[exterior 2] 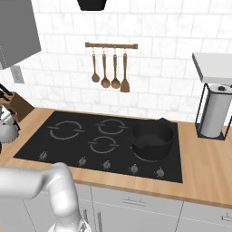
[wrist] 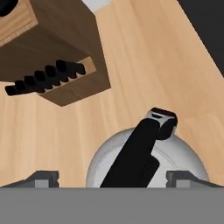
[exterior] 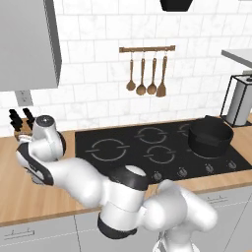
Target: Pick the kettle from the counter and place it on a stove burner. Then turn the burner on.
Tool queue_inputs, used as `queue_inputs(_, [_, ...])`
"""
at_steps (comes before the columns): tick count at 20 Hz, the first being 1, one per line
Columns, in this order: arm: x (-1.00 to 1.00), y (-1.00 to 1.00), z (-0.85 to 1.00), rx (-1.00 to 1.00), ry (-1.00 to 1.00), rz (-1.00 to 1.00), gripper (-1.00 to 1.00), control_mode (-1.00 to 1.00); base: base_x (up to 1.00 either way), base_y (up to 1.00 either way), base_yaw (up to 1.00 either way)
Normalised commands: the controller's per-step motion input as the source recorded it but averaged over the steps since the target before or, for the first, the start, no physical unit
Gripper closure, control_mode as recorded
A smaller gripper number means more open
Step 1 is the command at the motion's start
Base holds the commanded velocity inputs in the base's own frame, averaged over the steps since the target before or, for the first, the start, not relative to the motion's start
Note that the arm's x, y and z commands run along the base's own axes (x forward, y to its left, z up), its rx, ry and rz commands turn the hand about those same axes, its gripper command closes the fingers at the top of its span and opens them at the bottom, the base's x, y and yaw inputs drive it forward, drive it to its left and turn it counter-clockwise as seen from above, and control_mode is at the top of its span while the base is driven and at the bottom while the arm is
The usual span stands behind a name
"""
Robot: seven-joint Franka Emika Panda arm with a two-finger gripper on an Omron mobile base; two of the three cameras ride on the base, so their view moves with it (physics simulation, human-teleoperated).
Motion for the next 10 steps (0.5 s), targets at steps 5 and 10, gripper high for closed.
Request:
queue_inputs(5, [0.16, 0.10, -0.06, 0.00, 0.04, 0.00, 1.00, -1.00, 0.00, 0.00, 0.00])
queue_inputs(10, [0.00, -0.03, -0.10, -0.03, 0.02, -0.01, 1.00, -1.00, 0.00, 0.00, 0.00])
